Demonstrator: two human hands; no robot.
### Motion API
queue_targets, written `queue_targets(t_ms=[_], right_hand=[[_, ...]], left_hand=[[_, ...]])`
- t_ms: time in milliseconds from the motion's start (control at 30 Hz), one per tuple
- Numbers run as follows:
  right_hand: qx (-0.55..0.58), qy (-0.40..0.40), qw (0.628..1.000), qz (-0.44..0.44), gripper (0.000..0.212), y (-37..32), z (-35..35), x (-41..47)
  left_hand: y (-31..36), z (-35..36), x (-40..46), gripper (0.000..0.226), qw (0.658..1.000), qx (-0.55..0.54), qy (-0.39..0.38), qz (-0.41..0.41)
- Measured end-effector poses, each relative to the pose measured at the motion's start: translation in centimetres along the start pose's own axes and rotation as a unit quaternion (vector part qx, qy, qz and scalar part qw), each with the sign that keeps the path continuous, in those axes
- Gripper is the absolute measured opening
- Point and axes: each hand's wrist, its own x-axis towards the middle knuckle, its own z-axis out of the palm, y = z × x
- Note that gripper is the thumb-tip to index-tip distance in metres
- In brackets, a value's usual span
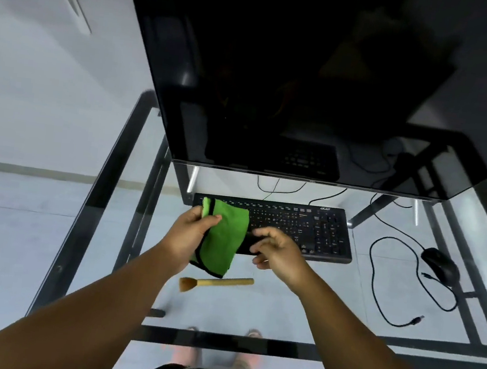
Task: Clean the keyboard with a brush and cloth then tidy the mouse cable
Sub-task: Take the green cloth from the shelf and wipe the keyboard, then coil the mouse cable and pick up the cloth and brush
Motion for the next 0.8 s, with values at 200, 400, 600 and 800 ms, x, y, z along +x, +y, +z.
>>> queue_targets(t_ms=[200,400,600,800], right_hand=[[-0.332,-0.067,0.938,-0.08,0.034,2.6,4.7,0.1],[-0.478,-0.04,0.872,-0.103,0.019,3.9,6.5,-0.8],[-0.443,0.038,0.895,-0.04,0.009,6.3,3.3,-2.9],[-0.25,0.159,0.954,0.053,0.015,7.5,-0.2,-4.4]], left_hand=[[0.2,-4.9,-0.5,0.021,1.0,0.003,0.003,-0.014],[-1.2,-7.7,-1.0,0.028,0.997,0.022,-0.021,-0.071],[-3.4,-6.5,-1.2,0.031,0.994,-0.002,-0.041,-0.105],[-5.3,-2.6,-1.4,0.027,0.986,0.006,-0.084,-0.145]])
